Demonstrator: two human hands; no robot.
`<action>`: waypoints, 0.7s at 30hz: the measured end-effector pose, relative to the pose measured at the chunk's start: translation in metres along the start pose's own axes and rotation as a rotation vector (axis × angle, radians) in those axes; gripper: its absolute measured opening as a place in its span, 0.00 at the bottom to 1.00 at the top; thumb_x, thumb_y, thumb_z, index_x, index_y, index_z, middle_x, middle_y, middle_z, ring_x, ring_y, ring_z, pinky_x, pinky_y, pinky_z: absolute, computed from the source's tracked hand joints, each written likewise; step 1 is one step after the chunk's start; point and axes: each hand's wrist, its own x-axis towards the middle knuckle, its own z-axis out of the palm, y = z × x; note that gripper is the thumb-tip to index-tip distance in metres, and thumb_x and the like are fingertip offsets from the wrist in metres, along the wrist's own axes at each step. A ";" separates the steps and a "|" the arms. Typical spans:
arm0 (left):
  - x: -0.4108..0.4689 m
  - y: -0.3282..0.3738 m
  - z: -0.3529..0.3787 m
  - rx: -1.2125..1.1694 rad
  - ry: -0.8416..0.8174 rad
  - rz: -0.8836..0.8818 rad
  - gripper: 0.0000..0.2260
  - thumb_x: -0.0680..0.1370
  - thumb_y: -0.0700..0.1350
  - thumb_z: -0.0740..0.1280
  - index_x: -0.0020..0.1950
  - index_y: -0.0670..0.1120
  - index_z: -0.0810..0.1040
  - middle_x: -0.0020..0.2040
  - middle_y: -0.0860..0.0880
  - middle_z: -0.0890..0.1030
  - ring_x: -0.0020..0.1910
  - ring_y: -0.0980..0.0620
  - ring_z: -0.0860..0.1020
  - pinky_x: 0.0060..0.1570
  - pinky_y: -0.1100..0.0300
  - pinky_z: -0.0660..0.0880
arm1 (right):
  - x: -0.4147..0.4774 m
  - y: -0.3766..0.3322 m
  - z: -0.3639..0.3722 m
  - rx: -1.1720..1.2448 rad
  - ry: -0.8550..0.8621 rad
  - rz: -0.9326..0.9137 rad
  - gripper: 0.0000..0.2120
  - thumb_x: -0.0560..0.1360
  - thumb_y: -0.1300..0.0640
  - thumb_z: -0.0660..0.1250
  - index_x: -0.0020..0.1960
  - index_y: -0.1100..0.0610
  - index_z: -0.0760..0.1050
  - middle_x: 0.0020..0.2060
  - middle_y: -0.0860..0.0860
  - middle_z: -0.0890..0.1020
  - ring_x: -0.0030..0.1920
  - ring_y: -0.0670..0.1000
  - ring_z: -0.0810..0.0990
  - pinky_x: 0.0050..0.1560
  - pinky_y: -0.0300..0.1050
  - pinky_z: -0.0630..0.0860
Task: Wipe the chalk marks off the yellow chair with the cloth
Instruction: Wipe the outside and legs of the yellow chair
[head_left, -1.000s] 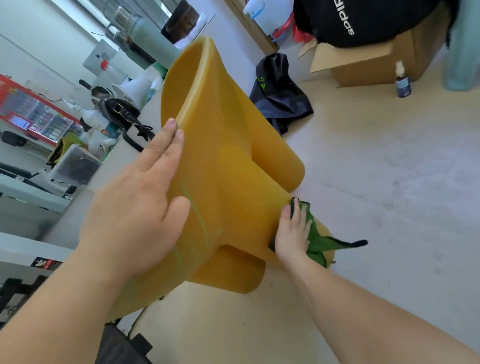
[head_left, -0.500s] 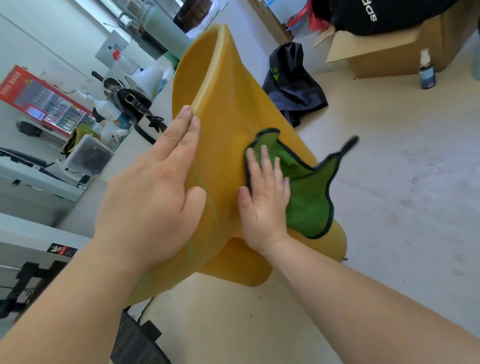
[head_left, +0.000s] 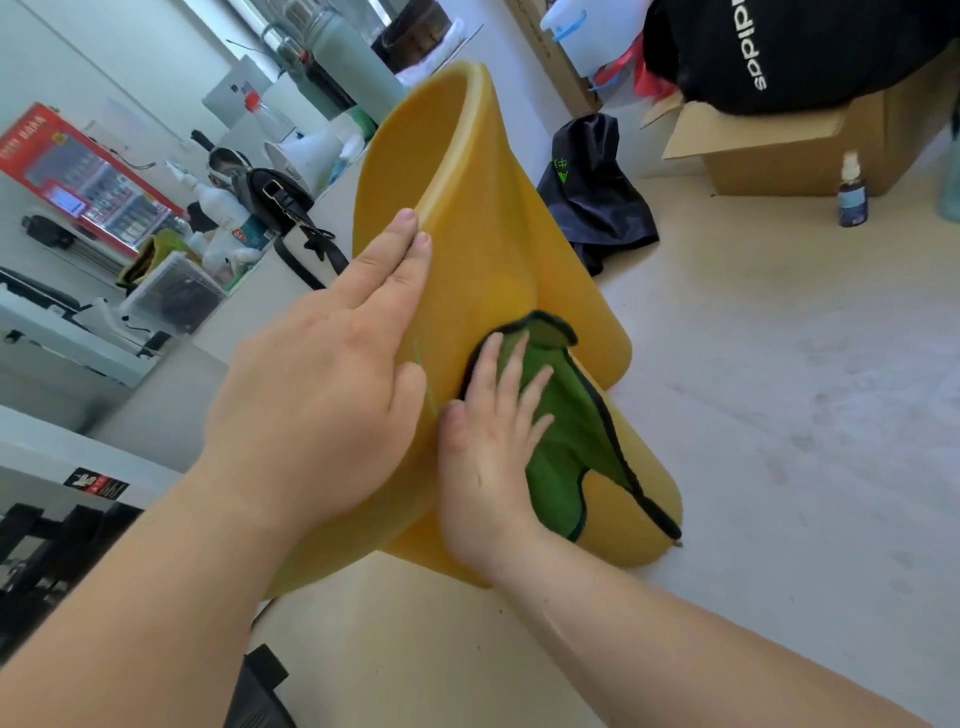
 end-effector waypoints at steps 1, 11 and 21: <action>0.001 0.000 -0.001 -0.006 -0.005 -0.004 0.35 0.72 0.49 0.52 0.80 0.59 0.49 0.78 0.68 0.45 0.75 0.58 0.60 0.64 0.53 0.68 | 0.009 -0.008 -0.003 0.010 0.019 -0.074 0.43 0.70 0.23 0.30 0.80 0.42 0.30 0.77 0.36 0.29 0.79 0.49 0.25 0.74 0.56 0.25; 0.001 0.002 -0.004 -0.030 -0.030 -0.037 0.35 0.73 0.49 0.52 0.80 0.61 0.49 0.77 0.71 0.46 0.75 0.60 0.58 0.59 0.60 0.63 | 0.044 0.108 -0.043 -0.010 0.176 0.312 0.42 0.73 0.24 0.35 0.82 0.40 0.54 0.83 0.49 0.55 0.82 0.53 0.51 0.79 0.67 0.48; 0.001 0.000 -0.008 -0.147 -0.045 -0.084 0.34 0.72 0.47 0.53 0.79 0.60 0.54 0.77 0.71 0.50 0.72 0.71 0.52 0.65 0.65 0.55 | 0.008 0.004 -0.014 -0.094 -0.114 0.053 0.39 0.73 0.41 0.37 0.82 0.47 0.34 0.82 0.46 0.35 0.80 0.58 0.30 0.78 0.64 0.33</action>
